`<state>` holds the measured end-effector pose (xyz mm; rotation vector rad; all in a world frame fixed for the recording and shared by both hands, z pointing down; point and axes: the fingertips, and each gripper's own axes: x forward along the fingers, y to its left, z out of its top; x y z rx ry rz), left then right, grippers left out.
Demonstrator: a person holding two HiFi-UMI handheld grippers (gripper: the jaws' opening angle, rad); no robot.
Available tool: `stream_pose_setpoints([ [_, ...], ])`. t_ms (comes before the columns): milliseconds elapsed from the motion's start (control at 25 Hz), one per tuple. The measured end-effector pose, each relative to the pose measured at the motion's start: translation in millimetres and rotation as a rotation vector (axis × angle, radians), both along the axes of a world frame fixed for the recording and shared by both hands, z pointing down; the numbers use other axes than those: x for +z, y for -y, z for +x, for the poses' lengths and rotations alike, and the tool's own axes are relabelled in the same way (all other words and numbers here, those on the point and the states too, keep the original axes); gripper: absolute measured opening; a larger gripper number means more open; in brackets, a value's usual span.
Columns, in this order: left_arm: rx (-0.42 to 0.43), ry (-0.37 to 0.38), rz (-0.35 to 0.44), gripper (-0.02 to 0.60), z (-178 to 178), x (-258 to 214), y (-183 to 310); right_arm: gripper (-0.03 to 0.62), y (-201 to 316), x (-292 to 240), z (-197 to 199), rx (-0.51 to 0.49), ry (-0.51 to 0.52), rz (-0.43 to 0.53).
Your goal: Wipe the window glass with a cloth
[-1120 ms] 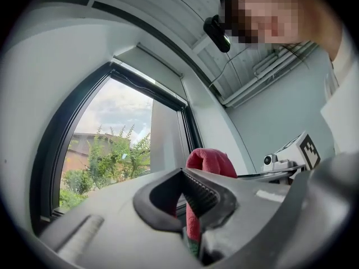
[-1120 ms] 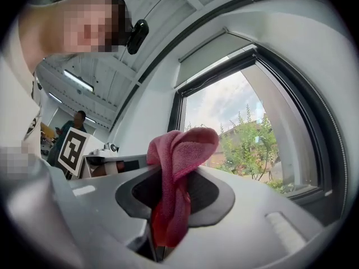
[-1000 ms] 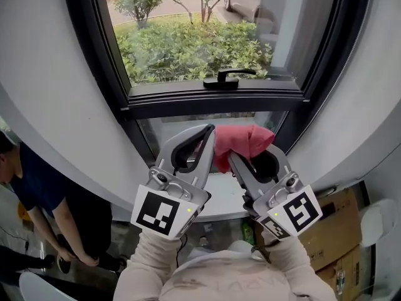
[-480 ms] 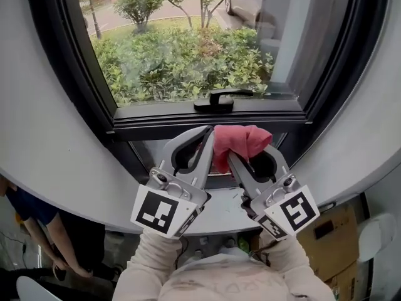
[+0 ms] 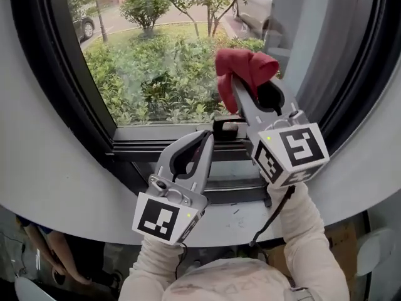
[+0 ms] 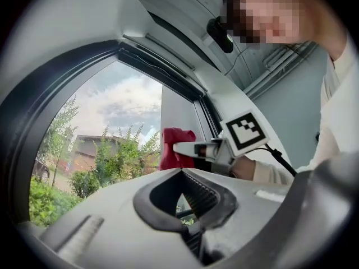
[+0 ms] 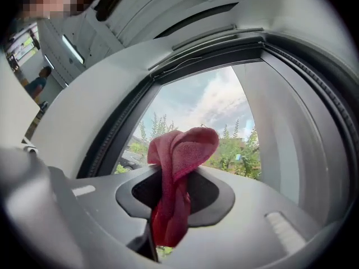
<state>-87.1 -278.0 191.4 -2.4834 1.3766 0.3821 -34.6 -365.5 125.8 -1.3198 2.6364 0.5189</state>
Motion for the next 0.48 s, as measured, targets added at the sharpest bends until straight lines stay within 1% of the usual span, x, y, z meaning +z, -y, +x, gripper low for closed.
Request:
stream_pose_setpoints([
  [120, -0.029, 0.007, -0.001, 0.002, -14, -4, 8, 0.13, 32, -32, -10, 0.077, -0.01, 0.011],
  [240, -0.045, -0.002, -0.008, 0.002, -28, -8, 15, 0.13, 52, -60, -21, 0.129, -0.029, 0.03],
  [360, -0.051, -0.005, -0.008, 0.002, -37, -12, 23, 0.13, 63, -78, -28, 0.166, -0.035, 0.049],
  [480, -0.047, 0.001, -0.003, 0.002, -39, -14, 31, 0.13, 65, -83, -31, 0.191, -0.053, 0.093],
])
